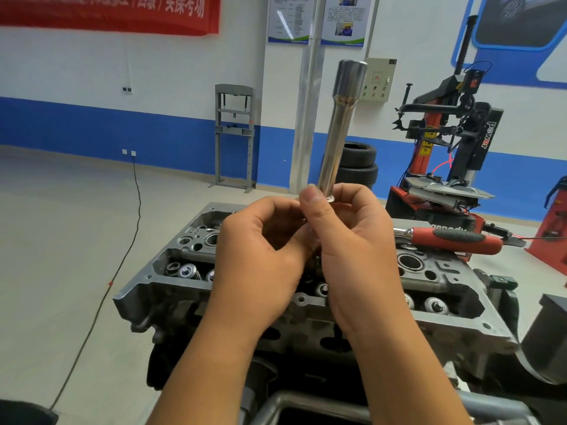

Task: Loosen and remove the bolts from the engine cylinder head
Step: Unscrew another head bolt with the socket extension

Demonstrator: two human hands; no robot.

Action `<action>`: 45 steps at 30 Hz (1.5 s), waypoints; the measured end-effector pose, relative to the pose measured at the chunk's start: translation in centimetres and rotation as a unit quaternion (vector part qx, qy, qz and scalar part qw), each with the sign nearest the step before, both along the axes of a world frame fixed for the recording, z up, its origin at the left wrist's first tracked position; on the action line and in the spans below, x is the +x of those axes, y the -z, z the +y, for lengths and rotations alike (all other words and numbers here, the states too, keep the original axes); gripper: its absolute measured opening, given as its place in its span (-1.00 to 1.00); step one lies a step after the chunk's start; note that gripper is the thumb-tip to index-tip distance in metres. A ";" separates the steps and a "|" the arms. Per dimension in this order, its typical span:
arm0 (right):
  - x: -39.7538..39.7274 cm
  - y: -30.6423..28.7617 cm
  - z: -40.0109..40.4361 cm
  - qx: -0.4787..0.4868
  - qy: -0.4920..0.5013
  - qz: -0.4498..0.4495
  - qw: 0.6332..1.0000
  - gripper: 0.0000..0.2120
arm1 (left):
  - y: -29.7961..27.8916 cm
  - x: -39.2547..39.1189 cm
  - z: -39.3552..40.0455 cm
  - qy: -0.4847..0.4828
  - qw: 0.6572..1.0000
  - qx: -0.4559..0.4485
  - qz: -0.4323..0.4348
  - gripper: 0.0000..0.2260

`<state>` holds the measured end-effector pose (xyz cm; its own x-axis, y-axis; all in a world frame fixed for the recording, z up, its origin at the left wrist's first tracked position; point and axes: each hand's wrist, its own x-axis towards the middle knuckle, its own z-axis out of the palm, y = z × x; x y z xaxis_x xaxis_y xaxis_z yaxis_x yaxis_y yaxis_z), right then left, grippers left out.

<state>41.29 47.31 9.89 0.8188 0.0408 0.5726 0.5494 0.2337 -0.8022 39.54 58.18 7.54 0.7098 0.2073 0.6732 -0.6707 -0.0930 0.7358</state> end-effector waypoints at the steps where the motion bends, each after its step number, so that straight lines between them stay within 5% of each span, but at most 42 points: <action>1: 0.0 0.0 0.0 -0.002 0.000 -0.001 1.000 -0.74 | 0.0 -0.1 0.0 0.004 1.000 -0.004 0.000 -0.87; 6: 0.0 -0.1 0.0 -0.007 0.000 0.000 1.000 -0.72 | -0.4 -0.3 0.4 0.069 0.997 0.000 0.036 -0.81; 13: 0.0 0.0 0.0 0.010 0.007 -0.002 1.000 -0.70 | -0.1 -0.1 -0.1 0.002 1.000 -0.002 -0.008 -0.86; 31: 0.2 -0.1 0.2 0.006 0.014 -0.013 1.000 -0.70 | -0.4 -0.1 0.2 0.047 0.999 0.000 0.018 -0.83; 40: 0.1 0.0 0.1 0.011 0.014 -0.016 1.000 -0.75 | -0.3 -0.1 -0.1 -0.013 1.000 -0.005 -0.005 -0.79; 45: 0.1 -0.1 0.1 0.026 0.010 -0.029 0.999 -0.79 | -0.3 -0.2 0.1 0.070 0.997 0.023 0.014 -0.82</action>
<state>41.35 47.45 10.01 0.7849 -0.0067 0.6196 0.5993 0.2623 -0.7563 39.38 58.30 7.81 0.7482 0.0746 0.6593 -0.6589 -0.0338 0.7515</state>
